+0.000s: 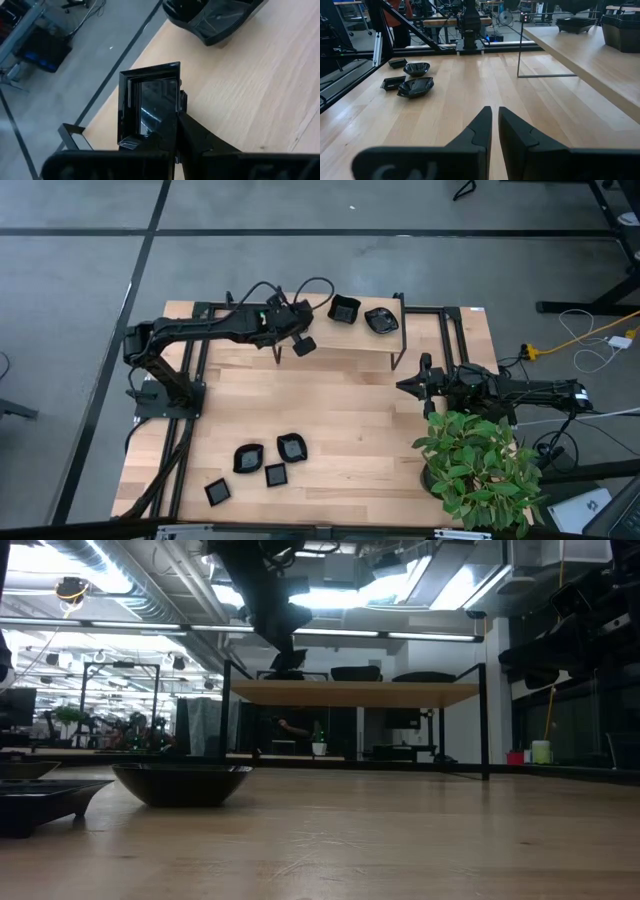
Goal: Pick & Place Mini shaped plates
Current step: Stack the square plate on top of the square plate on the shelf
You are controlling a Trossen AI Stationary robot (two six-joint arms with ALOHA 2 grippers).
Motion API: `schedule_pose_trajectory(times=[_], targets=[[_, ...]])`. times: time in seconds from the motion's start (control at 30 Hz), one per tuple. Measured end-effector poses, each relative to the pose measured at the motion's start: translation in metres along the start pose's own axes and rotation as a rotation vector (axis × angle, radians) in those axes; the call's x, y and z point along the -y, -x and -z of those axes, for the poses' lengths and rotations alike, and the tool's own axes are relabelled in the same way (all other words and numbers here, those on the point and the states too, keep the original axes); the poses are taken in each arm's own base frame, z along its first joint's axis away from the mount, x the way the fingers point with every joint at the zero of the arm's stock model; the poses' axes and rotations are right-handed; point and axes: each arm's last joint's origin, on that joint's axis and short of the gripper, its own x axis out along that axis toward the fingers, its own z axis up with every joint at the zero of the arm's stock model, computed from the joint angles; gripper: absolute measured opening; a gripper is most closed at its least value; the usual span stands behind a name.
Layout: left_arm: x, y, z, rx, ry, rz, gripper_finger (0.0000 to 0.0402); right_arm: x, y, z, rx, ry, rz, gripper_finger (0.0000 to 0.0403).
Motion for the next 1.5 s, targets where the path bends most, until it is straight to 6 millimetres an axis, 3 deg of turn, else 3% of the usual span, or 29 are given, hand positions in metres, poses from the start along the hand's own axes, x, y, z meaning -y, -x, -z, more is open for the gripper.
schedule_pose_trajectory(times=[0.93,1.5], targets=[[-0.008,-0.007,0.008,-0.059,0.102,-0.03,0.0008,0.0,0.0,0.0,-0.001,0.0,0.0,0.0034],[-0.019,-0.014,0.008,-0.071,0.216,-0.002,0.0108,0.0,0.0,0.0,0.0,0.0,0.0,0.0034]])
